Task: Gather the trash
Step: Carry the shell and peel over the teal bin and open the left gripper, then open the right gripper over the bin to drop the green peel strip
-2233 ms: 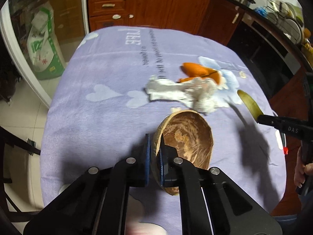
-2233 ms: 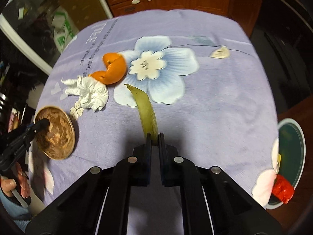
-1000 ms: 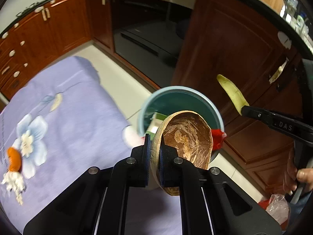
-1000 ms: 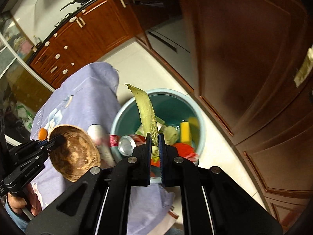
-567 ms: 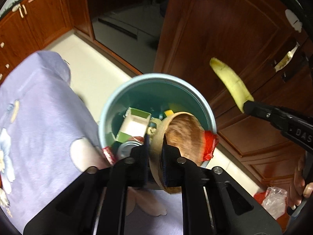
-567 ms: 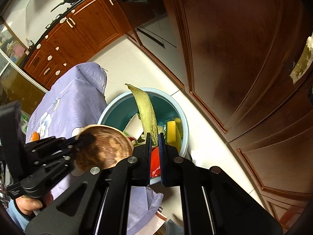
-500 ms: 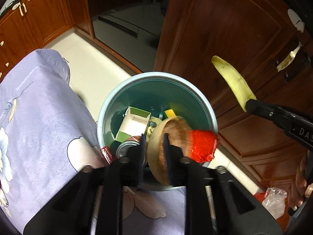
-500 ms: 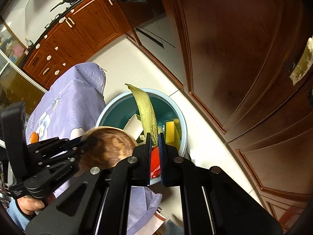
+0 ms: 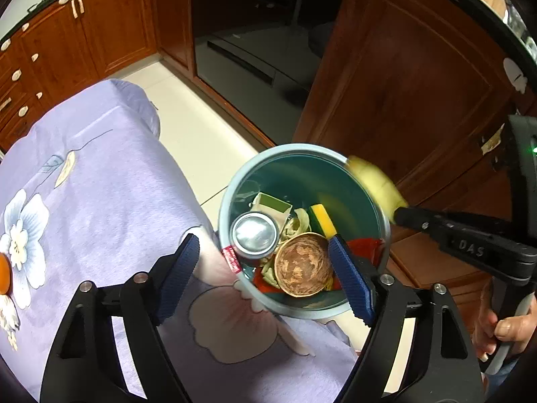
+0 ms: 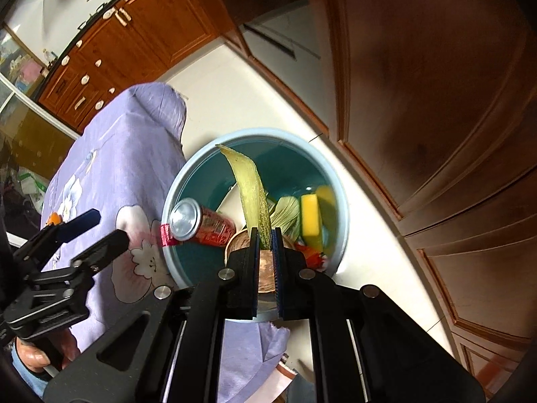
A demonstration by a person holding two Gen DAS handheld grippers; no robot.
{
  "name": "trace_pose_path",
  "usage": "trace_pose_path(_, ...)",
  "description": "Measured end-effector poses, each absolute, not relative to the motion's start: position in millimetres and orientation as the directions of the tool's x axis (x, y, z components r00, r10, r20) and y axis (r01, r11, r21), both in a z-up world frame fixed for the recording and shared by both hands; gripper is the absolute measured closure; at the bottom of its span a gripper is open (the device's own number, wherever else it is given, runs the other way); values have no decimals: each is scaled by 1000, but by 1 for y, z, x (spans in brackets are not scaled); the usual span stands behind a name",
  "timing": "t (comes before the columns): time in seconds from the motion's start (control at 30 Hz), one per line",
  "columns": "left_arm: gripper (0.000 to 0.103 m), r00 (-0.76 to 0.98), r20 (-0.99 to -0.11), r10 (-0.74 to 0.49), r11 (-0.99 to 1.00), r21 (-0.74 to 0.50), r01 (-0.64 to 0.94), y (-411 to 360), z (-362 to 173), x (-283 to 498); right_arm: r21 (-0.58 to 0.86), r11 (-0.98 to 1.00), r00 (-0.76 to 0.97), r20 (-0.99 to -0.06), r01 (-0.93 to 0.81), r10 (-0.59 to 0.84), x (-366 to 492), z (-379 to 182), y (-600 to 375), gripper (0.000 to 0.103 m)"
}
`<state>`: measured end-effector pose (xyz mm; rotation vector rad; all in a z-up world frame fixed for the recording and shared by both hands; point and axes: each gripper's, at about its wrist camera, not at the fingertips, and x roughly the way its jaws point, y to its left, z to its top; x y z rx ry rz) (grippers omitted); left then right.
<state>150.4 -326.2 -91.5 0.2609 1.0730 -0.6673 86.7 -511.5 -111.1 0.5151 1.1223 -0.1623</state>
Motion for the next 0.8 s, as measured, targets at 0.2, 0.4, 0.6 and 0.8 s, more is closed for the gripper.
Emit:
trace_pose_path(0.2, 11, 328, -865, -379, 787, -115, 606, -316, -83, 148, 316, 857, 451, -885, 406, 113, 85, -108, -509, 43)
trace_pose_path(0.4, 9, 333, -863, -381, 793, -119, 598, -303, -78, 145, 301, 847, 455, -887, 437, 80, 81, -98, -509, 28)
trace_pose_path(0.6, 8, 343, -857, -385, 802, -126, 584, -285, -71, 141, 295, 845, 444, -893, 446, 77, 81, -94, -497, 24)
trace_pose_path(0.8, 8, 366, -843, -395, 815, -137, 564, -259, -61, 135, 271, 860, 452, -891, 431, 54, 82, -80, -477, 24)
